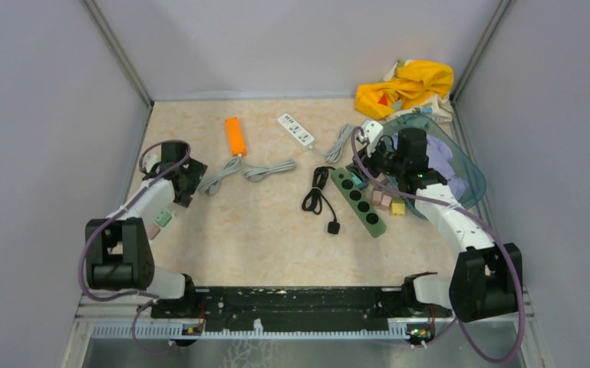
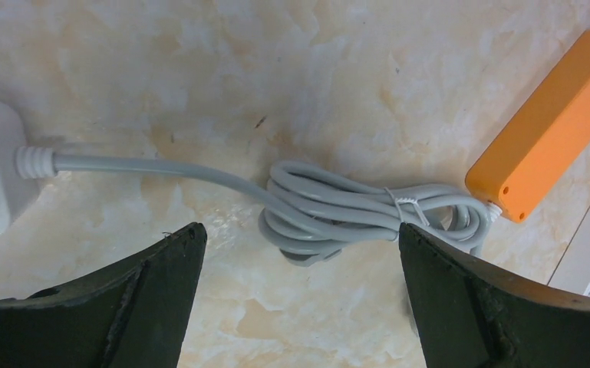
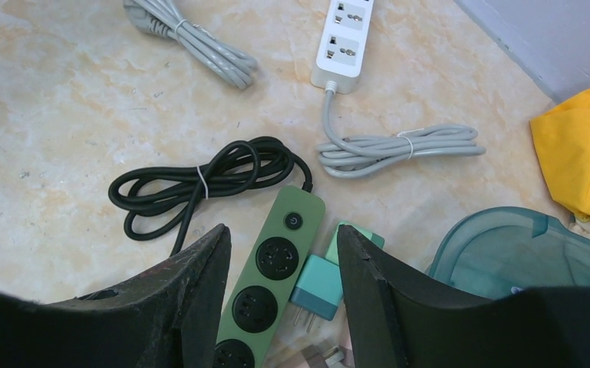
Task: Pull the plug off the socket
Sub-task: Move the socket to the center of the board.
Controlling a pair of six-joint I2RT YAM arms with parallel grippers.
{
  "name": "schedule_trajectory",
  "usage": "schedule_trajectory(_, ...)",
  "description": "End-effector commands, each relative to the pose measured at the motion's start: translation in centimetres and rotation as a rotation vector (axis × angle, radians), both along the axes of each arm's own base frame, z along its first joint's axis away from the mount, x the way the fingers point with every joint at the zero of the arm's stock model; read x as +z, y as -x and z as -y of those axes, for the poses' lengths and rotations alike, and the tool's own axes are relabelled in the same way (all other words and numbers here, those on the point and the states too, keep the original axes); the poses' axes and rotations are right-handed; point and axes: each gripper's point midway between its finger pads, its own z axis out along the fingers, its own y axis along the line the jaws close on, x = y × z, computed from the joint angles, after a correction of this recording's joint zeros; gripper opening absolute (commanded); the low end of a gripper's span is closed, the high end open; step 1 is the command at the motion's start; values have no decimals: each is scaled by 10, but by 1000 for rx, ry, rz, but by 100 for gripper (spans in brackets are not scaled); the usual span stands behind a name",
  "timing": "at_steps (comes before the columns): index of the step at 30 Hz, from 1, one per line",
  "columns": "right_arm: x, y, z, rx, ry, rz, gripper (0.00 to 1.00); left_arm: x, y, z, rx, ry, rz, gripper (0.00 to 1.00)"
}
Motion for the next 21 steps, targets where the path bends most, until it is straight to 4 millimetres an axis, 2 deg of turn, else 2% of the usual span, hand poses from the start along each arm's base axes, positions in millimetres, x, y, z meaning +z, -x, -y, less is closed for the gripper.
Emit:
schedule_trajectory(1,16,4,-3,26,-14,54,54,-9,0,-8,65,8,-129,99)
schedule_trajectory(6,17,3,-3,26,-15,57,54,-26,2,-12,67,3,-223,99)
schedule_trajectory(12,17,3,-3,25,-14,57,54,-33,0,-10,49,15,-243,99)
schedule_trajectory(18,16,3,-2,24,-14,57,54,-42,5,-18,67,-13,-331,99)
schedule_trajectory(21,15,3,-2,23,-13,56,54,-46,3,-17,50,-12,-381,95)
